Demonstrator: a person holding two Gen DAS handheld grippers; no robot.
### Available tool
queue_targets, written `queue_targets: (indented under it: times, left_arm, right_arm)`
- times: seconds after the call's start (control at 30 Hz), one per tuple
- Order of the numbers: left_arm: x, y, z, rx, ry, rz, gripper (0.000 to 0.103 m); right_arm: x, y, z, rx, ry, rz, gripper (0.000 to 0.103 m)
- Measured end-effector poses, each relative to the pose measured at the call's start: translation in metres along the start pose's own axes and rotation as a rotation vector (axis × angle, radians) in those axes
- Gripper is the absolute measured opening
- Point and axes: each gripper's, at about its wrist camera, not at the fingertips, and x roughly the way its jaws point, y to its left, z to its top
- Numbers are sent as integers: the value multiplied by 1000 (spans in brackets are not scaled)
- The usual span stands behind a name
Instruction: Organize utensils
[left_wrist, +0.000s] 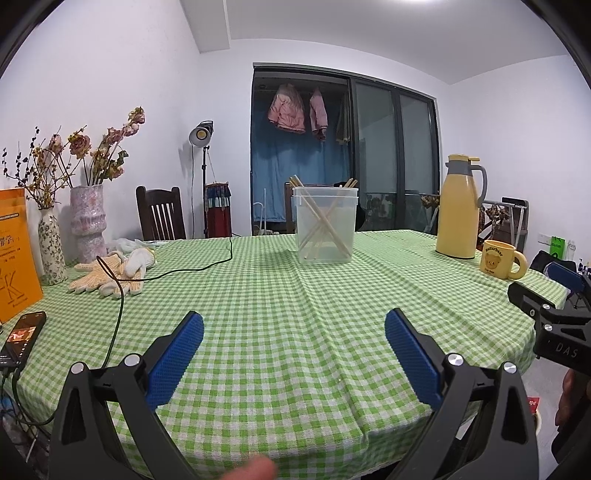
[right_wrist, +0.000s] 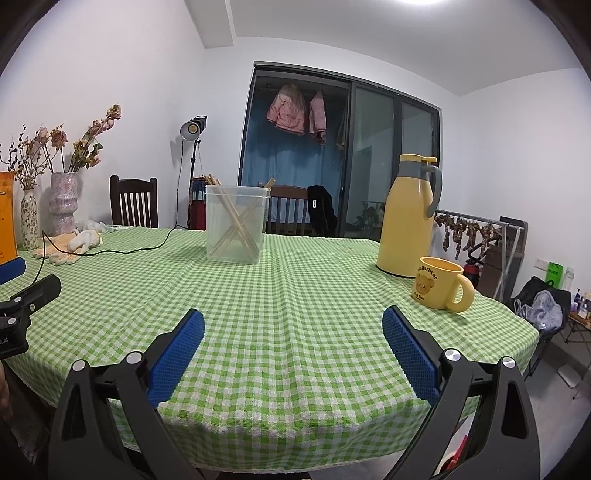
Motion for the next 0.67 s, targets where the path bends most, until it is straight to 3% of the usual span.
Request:
queue_targets:
  times: [0.67]
  left_arm:
    - [9,8,3,-11,34,17,96]
  right_arm:
    - [1,0,-1,-7,6,1,93]
